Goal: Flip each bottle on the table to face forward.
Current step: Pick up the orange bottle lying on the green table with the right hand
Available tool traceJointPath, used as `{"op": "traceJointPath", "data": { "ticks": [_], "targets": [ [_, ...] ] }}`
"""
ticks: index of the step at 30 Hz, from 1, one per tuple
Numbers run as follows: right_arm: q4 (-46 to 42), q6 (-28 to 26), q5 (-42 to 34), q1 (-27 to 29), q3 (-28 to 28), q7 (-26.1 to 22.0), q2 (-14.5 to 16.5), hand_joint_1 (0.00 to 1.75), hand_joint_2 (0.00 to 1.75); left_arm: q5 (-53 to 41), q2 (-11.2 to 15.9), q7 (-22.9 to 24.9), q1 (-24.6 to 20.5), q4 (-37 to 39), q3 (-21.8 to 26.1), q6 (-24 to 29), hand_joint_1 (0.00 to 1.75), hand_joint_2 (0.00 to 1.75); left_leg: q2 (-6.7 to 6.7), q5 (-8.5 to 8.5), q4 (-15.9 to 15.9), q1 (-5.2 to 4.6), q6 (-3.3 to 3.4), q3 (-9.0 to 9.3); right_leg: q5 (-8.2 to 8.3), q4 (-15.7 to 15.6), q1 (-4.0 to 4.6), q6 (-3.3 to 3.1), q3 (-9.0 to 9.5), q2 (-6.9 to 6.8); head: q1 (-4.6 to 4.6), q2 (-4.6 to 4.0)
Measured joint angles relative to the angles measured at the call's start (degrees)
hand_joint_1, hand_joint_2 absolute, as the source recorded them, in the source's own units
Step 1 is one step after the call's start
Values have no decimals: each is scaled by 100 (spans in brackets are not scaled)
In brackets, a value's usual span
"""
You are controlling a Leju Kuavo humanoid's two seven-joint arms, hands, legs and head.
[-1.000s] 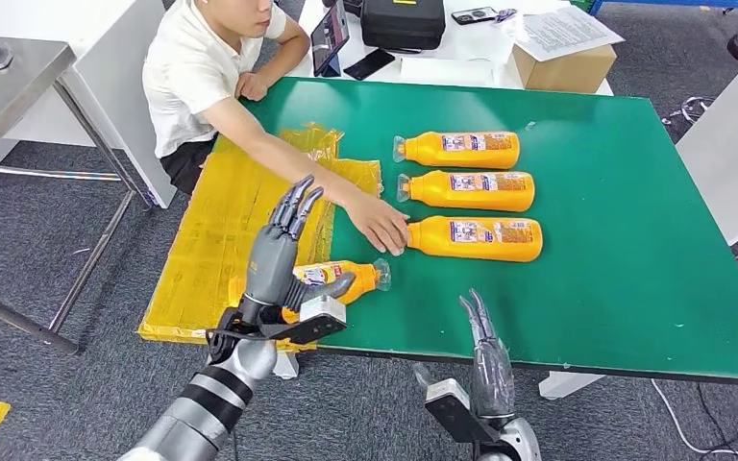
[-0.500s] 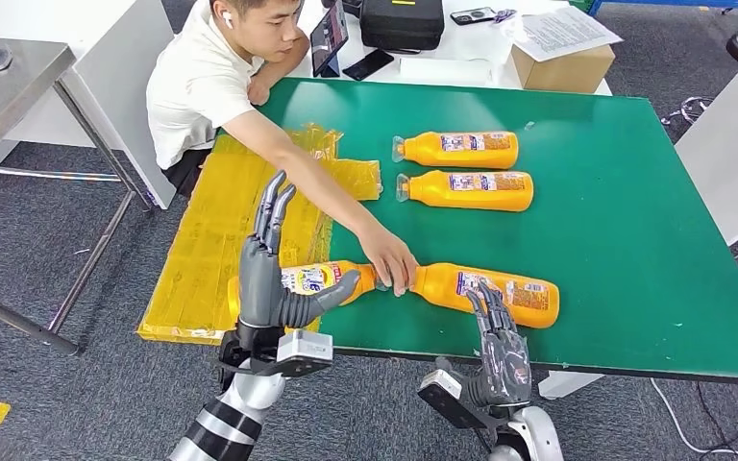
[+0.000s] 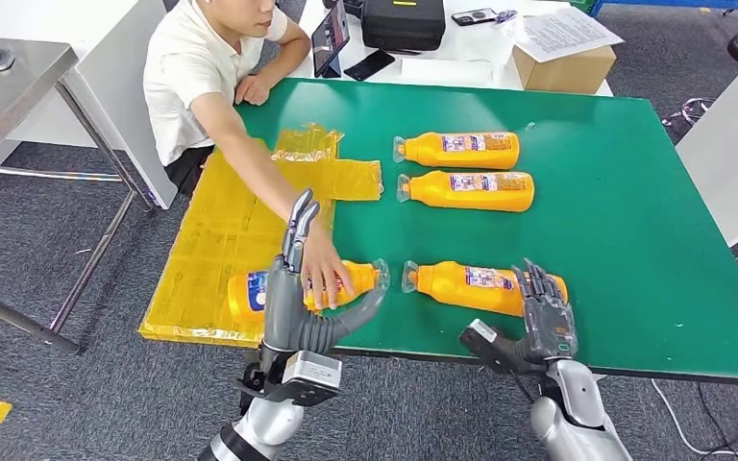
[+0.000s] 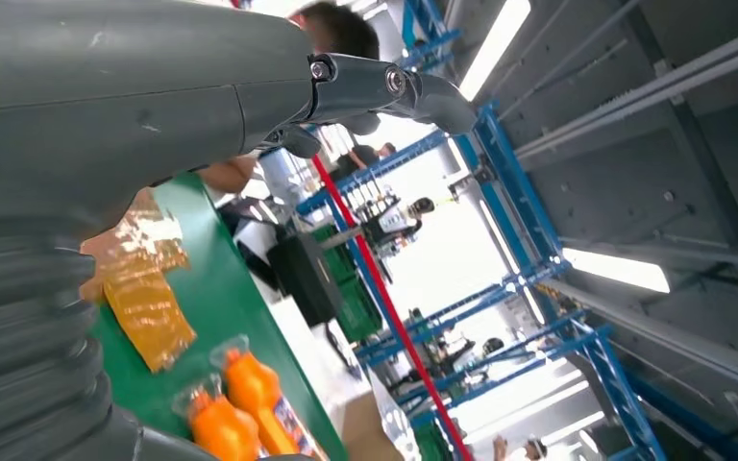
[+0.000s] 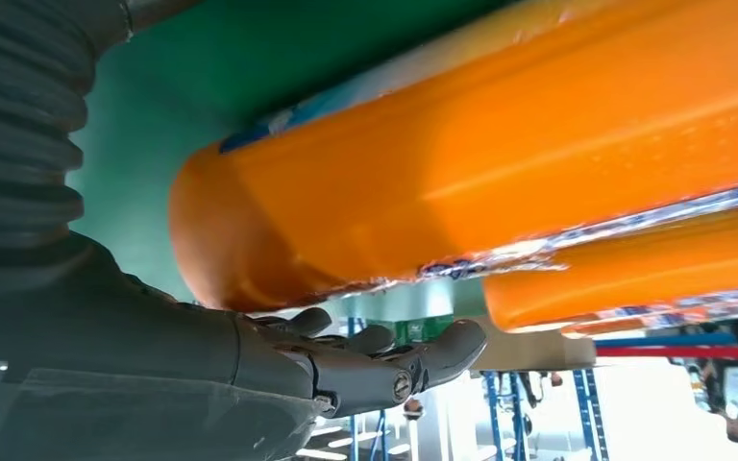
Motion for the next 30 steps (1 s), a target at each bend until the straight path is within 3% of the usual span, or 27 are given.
{"op": "traceJointPath", "data": {
  "ticks": [18, 22, 30],
  "targets": [
    [1135, 549, 215, -1092, 58, 213, -53, 0, 175, 162, 45, 54, -78, 0, -310, -74, 0, 175, 0, 3, 0, 0, 4, 9, 2, 0, 0, 1, 10, 0, 1, 0],
    [1232, 586, 218, -1148, 63, 213, -39, 175, 175, 166, 46, 57, -87, 0, -341, -80, 0, 175, 0, 3, 0, 0, 4, 12, 2, 0, 0, 1, 14, 0, 1, 0],
    [1414, 1144, 168, -1354, 151, 172, -59, 175, 175, 227, 57, 117, -105, -11, -362, -172, 0, 175, 4, 2, 0, 1, 4, 30, 1, -2, 0, 1, 27, 6, 2, 0]
  ]
}}
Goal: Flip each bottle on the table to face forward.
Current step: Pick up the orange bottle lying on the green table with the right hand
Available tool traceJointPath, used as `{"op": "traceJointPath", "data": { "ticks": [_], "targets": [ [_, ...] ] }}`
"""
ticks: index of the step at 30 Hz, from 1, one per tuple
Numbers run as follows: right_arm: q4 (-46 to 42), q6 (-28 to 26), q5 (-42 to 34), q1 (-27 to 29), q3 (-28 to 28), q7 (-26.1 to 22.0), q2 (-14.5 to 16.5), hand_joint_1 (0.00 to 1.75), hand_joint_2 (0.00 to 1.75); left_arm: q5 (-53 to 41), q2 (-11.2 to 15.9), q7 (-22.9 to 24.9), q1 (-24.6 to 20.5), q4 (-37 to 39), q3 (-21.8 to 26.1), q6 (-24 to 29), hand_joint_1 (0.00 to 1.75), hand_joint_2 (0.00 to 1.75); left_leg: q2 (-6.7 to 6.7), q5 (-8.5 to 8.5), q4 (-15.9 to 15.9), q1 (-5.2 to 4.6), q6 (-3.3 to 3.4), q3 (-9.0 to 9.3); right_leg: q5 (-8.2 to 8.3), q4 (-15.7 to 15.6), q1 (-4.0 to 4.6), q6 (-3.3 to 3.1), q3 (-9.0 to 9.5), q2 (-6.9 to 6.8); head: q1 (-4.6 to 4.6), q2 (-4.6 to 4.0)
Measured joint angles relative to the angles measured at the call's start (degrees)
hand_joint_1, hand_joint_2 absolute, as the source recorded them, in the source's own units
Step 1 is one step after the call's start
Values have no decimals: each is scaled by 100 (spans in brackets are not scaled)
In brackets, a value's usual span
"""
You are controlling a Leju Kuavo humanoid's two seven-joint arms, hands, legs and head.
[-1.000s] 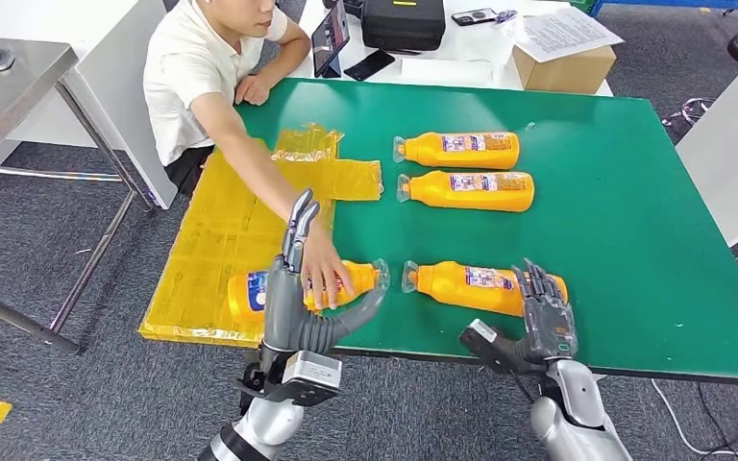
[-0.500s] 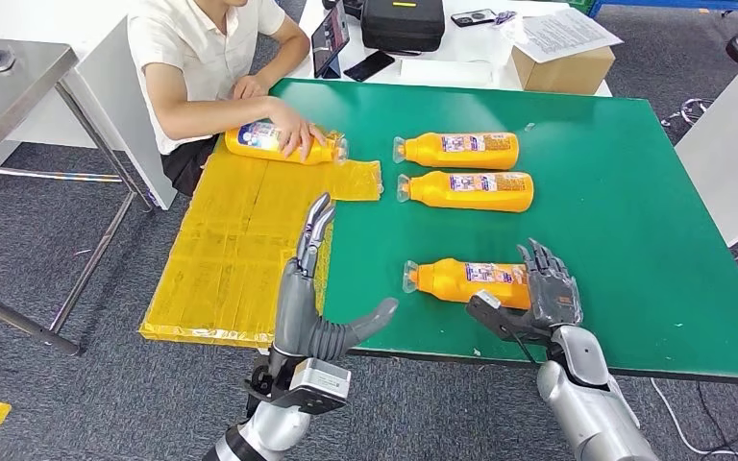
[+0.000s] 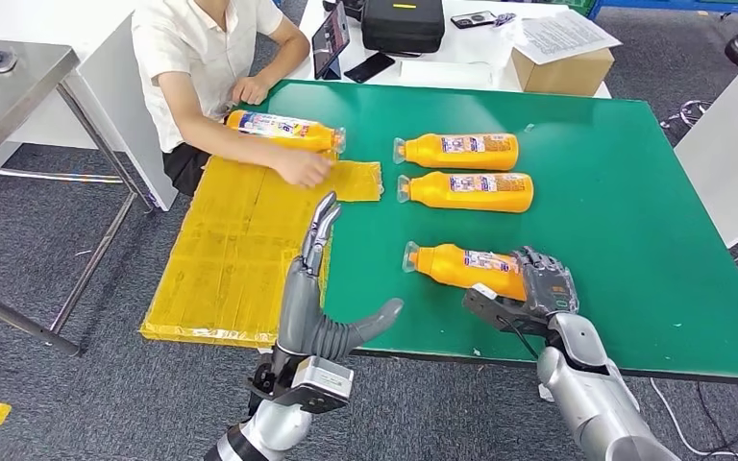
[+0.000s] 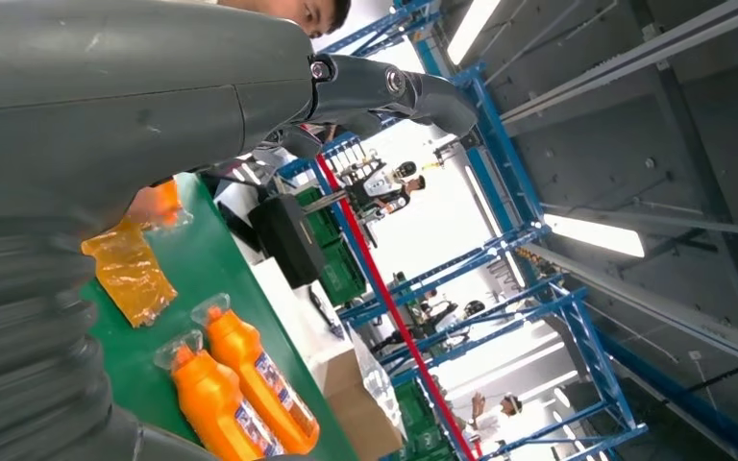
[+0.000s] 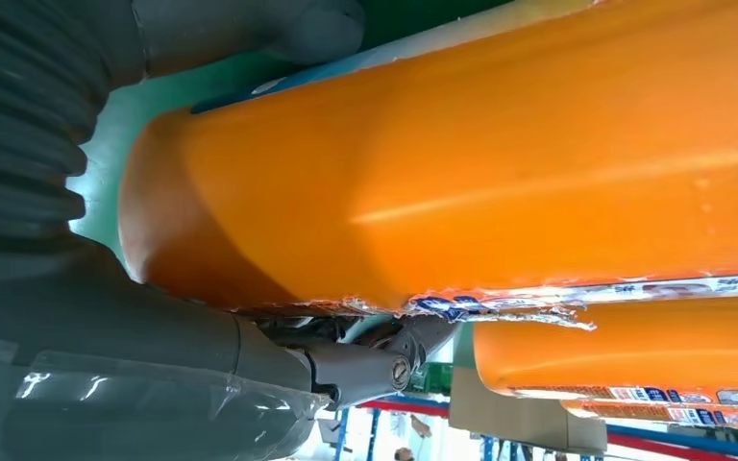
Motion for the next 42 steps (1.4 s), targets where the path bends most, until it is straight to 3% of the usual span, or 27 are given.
{"op": "traceJointPath", "data": {
  "ticks": [7, 11, 16, 20, 24, 26, 31, 42],
  "targets": [
    [61, 221, -152, -79, 63, -90, -24, 175, 175, 21, 2, 22, -2, -3, -4, -36, 0, 175, 2, -1, 0, 1, -1, 17, 0, 0, 1, 0, 13, 2, -1, 0],
    [40, 608, -923, -42, 64, -672, -96, 175, 175, 63, 25, 40, -2, -4, -9, -105, 0, 175, 4, -8, 0, 3, 0, 37, -2, -2, 2, -2, 28, 4, 2, 0],
    [-302, 610, -1603, 300, 44, -1146, -161, 175, 175, 199, 49, 59, 4, -4, -8, -193, 0, 175, 9, -17, -1, 4, 1, 59, -3, -4, 3, -2, 46, 10, 1, 0],
    [-845, 618, -2146, 701, 36, -1412, -151, 175, 175, 1194, 40, 416, 24, 32, 31, -695, 0, 175, 7, -16, -2, 5, 1, 60, -3, -3, 4, -2, 50, 10, 2, 0],
    [-1647, 648, -2687, 1197, 85, -1610, -23, 175, 175, 3323, -20, 1382, -14, 528, 215, -1504, 0, 175, 10, -14, -2, 5, 0, 50, -2, -1, 4, -2, 42, 11, -1, 0],
    [-1975, 636, -2863, 1369, 170, -1659, 57, 175, 175, 4049, -26, 1498, -34, 902, 274, -1807, 0, 175, 13, -11, -2, 5, 0, 37, -1, 1, 4, -2, 30, 12, -2, 0],
    [-2358, 611, -3012, 1565, 334, -1661, 152, 175, 175, 4416, -26, 1471, -83, 1365, 295, -1888, 0, 175, -3, -6, -2, 4, 2, 6, -2, 2, 3, -1, 10, 3, -1, 0],
    [-2535, 601, -3052, 1645, 428, -1662, 164, 175, 175, 4437, -26, 1478, -127, 1589, 298, -1852, 0, 175, -3, -7, -1, 0, 3, -29, -2, 1, 0, 0, -25, 2, -2, 0]
  ]
}}
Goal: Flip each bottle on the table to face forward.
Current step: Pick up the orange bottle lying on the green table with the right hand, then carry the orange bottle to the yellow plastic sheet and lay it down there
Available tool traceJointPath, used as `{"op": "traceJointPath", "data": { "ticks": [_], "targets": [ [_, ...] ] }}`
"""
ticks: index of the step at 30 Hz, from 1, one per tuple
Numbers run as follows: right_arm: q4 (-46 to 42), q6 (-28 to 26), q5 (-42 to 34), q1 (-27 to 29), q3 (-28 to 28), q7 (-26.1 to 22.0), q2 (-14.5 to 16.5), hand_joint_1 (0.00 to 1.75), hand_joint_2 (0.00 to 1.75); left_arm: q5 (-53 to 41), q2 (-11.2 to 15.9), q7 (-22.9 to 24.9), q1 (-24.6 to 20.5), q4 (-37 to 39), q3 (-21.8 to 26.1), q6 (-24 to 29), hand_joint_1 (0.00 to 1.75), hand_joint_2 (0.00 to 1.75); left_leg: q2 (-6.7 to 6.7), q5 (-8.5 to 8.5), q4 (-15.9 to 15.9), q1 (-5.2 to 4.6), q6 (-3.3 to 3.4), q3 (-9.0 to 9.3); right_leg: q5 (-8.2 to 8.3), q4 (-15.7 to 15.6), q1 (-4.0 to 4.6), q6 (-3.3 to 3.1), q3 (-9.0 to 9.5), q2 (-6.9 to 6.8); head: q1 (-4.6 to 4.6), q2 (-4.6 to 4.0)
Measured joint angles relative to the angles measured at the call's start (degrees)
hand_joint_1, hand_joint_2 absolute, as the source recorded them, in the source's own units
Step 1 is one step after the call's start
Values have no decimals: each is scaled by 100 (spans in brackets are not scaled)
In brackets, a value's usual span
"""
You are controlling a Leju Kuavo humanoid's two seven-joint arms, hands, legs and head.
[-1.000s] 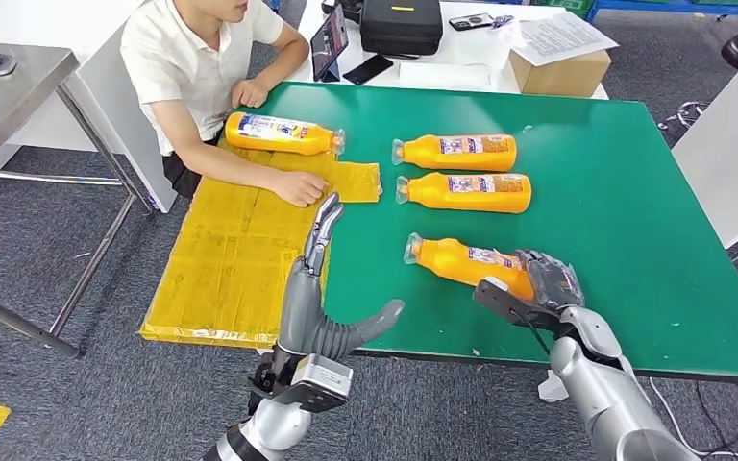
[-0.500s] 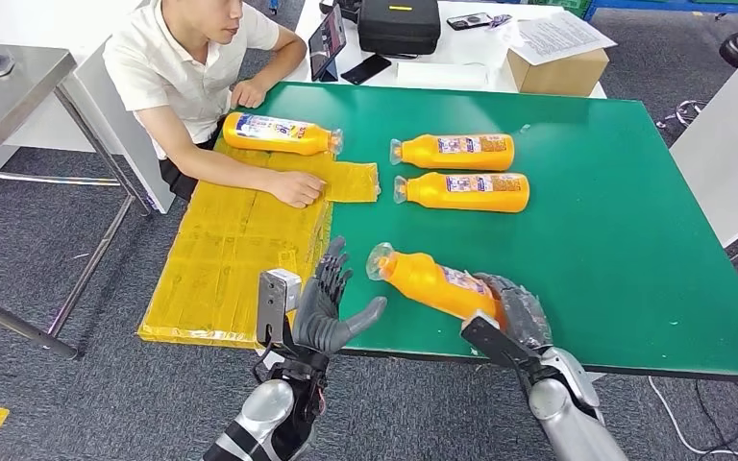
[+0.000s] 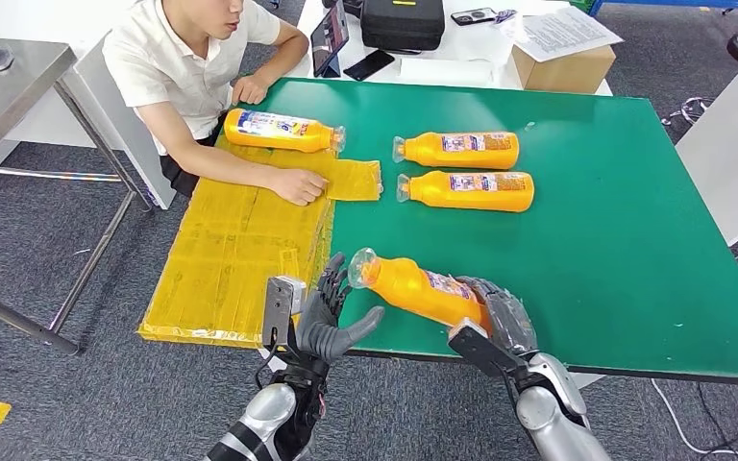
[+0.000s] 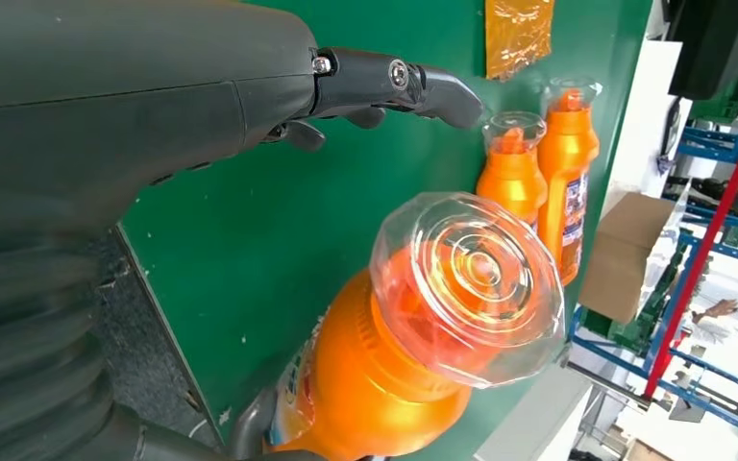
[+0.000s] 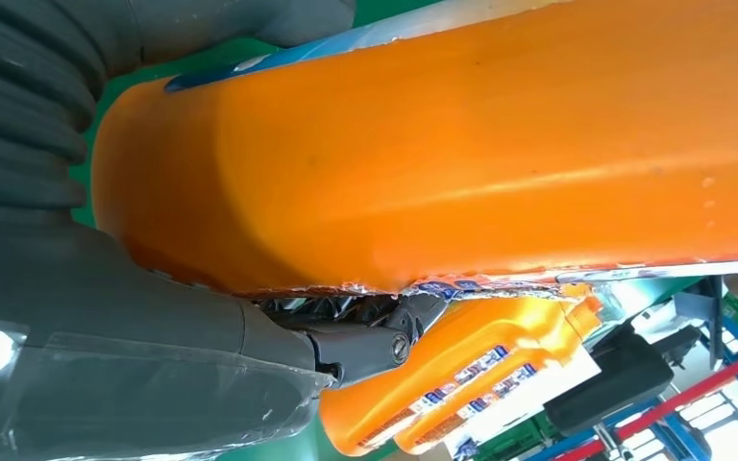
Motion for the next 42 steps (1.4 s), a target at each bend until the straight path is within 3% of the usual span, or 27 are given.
{"op": "traceJointPath", "data": {
  "ticks": [8, 13, 16, 24, 36, 38, 40, 41, 42],
  "targets": [
    [-254, -272, -361, 117, 44, -114, 103, 175, 175, 298, 56, -37, 95, -125, -89, -65, 0, 175, 1, 0, 0, 2, 0, -4, 0, 2, 1, 0, -4, 0, 1, 0],
    [-661, -705, -614, 381, 49, -82, 331, 175, 175, -250, 200, -509, 323, -709, -308, 273, 0, 175, -2, -1, -1, 3, -1, -11, -3, 1, 1, -1, -10, -1, 1, 0],
    [-846, -758, -646, 512, 80, -84, 489, 175, 175, -326, 266, -532, 405, -1062, -436, 256, 0, 175, 0, -1, -2, 3, -1, -13, -3, 2, 2, -2, -11, 0, 1, 0],
    [-807, -595, -1036, 329, 852, -161, 1102, 175, 175, 305, 280, -336, 377, -1449, -534, -78, 0, 175, 2, 6, -2, 7, -7, -10, -2, 4, 3, -3, -13, 0, 1, 0],
    [-646, -691, -1103, 10, 1527, -75, 1176, 175, 175, 507, 280, -360, 218, -1445, -541, -139, 0, 175, 1, 5, -2, 4, -7, -13, -2, 4, 2, -2, -15, 1, 2, 0],
    [-620, -731, -1063, -24, 1570, -62, 1176, 175, 175, 522, 280, -356, 205, -1440, -542, -164, 14, 175, 2, 5, -2, 5, -7, -13, -2, 4, 2, -2, -15, 1, 1, 0],
    [-599, -729, -1058, -57, 1601, -51, 1175, 166, 175, 524, 281, -378, 190, -1440, -536, -190, 98, 175, 2, 5, -2, 5, -7, -13, -2, 4, 2, -2, -15, 1, 1, 0],
    [-591, -727, -1058, -71, 1612, -49, 1175, 155, 175, 522, 281, -398, 184, -1440, -531, -195, 134, 175, 2, 5, -2, 5, -7, -12, -2, 4, 2, -2, -15, 1, 1, 0],
    [-582, -723, -1058, -85, 1622, -46, 1174, 133, 175, 516, 282, -421, 178, -1440, -524, -196, 171, 175, 2, 5, -2, 6, -7, -12, -2, 4, 2, -2, -15, 1, 1, 0]
  ]
}}
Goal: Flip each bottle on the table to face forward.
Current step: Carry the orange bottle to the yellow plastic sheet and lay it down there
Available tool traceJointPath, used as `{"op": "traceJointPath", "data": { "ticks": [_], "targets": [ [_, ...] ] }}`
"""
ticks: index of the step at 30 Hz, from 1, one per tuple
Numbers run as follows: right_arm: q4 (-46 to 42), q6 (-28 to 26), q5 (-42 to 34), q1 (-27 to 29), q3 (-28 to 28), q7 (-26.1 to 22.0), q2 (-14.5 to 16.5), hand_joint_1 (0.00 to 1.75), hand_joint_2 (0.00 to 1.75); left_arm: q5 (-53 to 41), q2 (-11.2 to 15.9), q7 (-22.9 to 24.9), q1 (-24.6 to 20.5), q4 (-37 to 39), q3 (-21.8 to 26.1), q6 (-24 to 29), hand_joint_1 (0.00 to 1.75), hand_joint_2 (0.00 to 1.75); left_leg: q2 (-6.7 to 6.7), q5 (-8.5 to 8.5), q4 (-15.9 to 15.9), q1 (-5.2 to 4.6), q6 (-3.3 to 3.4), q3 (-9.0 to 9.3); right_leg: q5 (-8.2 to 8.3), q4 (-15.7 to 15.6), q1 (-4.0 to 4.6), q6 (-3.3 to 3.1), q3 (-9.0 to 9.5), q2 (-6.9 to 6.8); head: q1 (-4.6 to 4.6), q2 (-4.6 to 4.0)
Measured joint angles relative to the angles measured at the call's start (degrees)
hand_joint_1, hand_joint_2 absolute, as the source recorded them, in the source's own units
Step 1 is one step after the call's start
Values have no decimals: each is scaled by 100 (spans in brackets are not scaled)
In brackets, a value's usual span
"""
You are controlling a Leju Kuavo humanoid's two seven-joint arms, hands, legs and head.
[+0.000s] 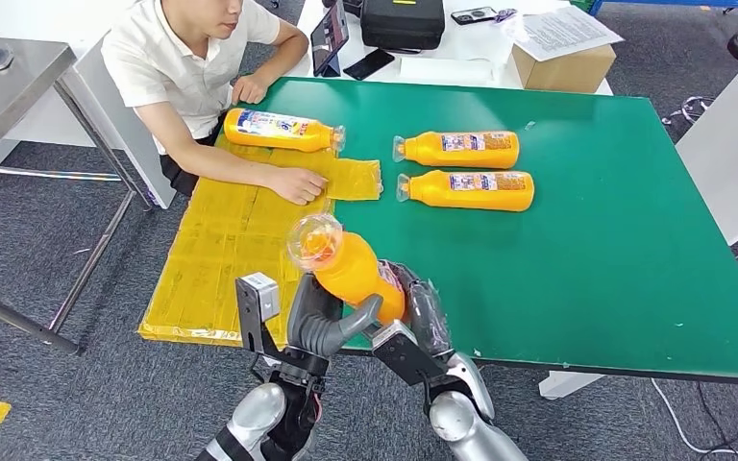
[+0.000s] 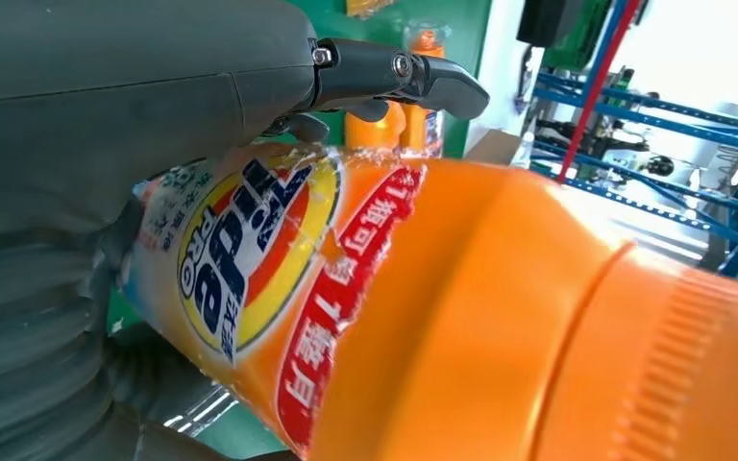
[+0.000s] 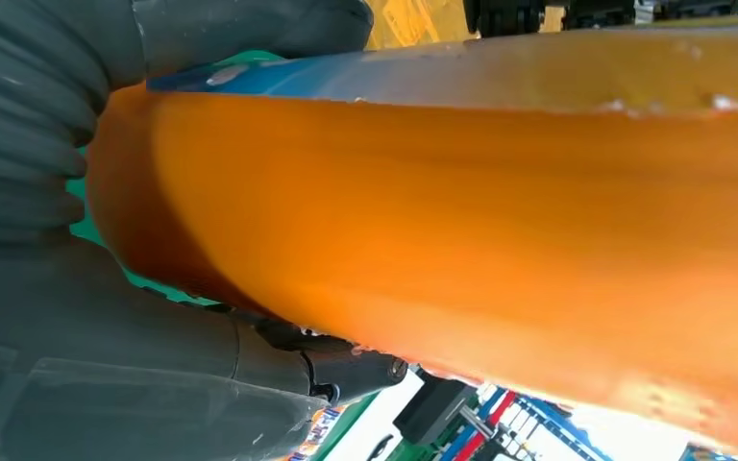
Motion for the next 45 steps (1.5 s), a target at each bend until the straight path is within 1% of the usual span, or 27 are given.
{"op": "traceJointPath", "data": {
  "ticks": [1, 2, 3, 4, 5, 9, 11, 14, 26, 28, 29, 31, 32, 33, 34, 36, 39, 42, 45],
  "targets": [
    [9, 5, 0, -10, 8, 2, -1, 100, 175, -16, 0, -27, -5, 0, 8, 2, 175, 175, 0, 0, 0, 0, 0, 0, 0, 0, 0, 0, 0, 0, 1, 0],
    [17, 11, -1, -20, 17, 2, -1, 63, 175, -38, 0, -55, -8, 0, 20, 4, 175, 175, 0, 0, 0, 0, 0, 0, 0, 0, 0, 0, 0, 0, 1, 0],
    [27, 28, -10, -31, 31, -1, -1, 30, 175, -68, 0, -84, -11, 0, 36, 5, 175, 175, 0, 0, 0, 0, 0, 0, 0, 0, 0, 0, 1, 0, 1, 0],
    [37, 60, -32, -41, 49, -13, -1, 8, 175, -98, 0, -114, -11, -2, 54, 7, 175, 175, 0, 0, 0, 0, 0, 0, 0, 0, 0, 0, 1, 0, 1, 0],
    [47, 118, -74, -49, 72, -33, -2, 0, 175, -127, 0, -139, -12, -6, 73, 6, 175, 175, 0, 0, 0, 0, 0, 0, 1, 0, 0, 0, 1, 0, 1, 0],
    [69, 634, -395, -55, 156, -194, -25, 0, 0, -221, 5, -211, -10, -26, 174, -1, 175, 175, -1, 0, 0, -1, 0, 0, 1, 0, -1, 0, 0, 0, 0, 0],
    [66, 888, -568, -40, 180, -354, -45, 0, 0, -247, 19, -227, -12, -26, 233, -9, 175, 175, 0, 0, 0, -1, 0, 0, 0, 0, -1, 0, 0, 0, 1, 0],
    [49, 1047, -688, -1, 210, -487, -55, 0, 0, -256, 37, -234, -16, -26, 311, -34, 175, 175, 0, 0, 0, 0, 0, 0, 0, 0, 0, 0, -1, 0, 1, 0],
    [14, 860, -489, 40, 261, -549, -58, 0, 0, -171, 48, -183, -44, -7, 414, -139, 175, 175, 0, 0, 0, 0, 0, 0, 0, -1, 0, 0, -1, 0, 2, 0],
    [8, 648, -341, 68, 278, -590, -59, 0, 0, -43, 66, -78, -55, -3, 475, -348, 175, 175, 0, 0, 0, 0, 0, 0, 0, -1, 0, 0, -1, 0, 2, 0],
    [-49, 162, -192, 194, 258, -684, -48, 0, 0, -126, 97, -20, -53, -1, 520, -422, 175, 175, 0, 0, 0, 0, 0, 0, 0, 0, 0, 0, -1, 0, 3, 0],
    [-361, -974, -88, 666, 98, -937, 7, 0, 0, -749, 215, -30, -20, 0, 593, -251, 175, 175, -2, -2, 0, 0, -1, -3, -2, -1, 0, -1, -5, -1, 3, 0],
    [-589, -1507, -57, 935, -42, -1074, 60, 0, 0, -1228, 278, -83, -2, 0, 612, -22, 175, 175, -4, -2, 0, 0, -1, -5, -2, -1, -1, -1, -7, -2, 4, 0],
    [-818, -1674, -58, 1133, -202, -1155, 120, 0, 0, -1630, 329, -144, 9, 0, 619, 187, 175, 175, -5, -3, 0, 0, -1, -7, -3, -1, -1, -1, -10, -3, 2, 0],
    [-1061, -1719, 51, 1272, -399, -1217, 205, 0, 0, -1979, 361, -187, 8, 0, 617, 349, 175, 175, -5, -2, 0, 0, -1, -8, -3, -2, -1, -1, -11, -4, 2, 0],
    [-1714, -1742, 508, 1567, -917, -1268, 432, 0, 0, -2619, 421, -196, -8, 2, 619, 617, 175, 175, -7, -2, 0, 0, -1, -10, -2, -1, 0, -1, -13, -6, 1, 0],
    [-2958, -1754, 1042, 1894, -1973, -1285, 821, 0, 0, -3771, 537, 26, -111, 57, 665, 1032, 175, 175, -15, -1, 0, 0, -1, -12, -1, -1, -1, -1, -11, -14, 2, 0],
    [-3884, -1780, 1160, 1981, -2897, -1289, 1061, 0, 0, -4770, 686, 360, -260, 202, 805, 1298, 175, 175, -6, -1, 0, -2, 0, -8, 1, -1, -2, -1, -9, -14, 3, 0],
    [-4426, -1788, 1198, 2033, -3441, -1291, 1216, 0, 0, -5159, 783, 530, -359, 344, 931, 1378, 175, 175, -3, 0, 1, -2, 0, -6, 2, -2, -2, 0, -7, -13, 2, 0]
  ]
}}
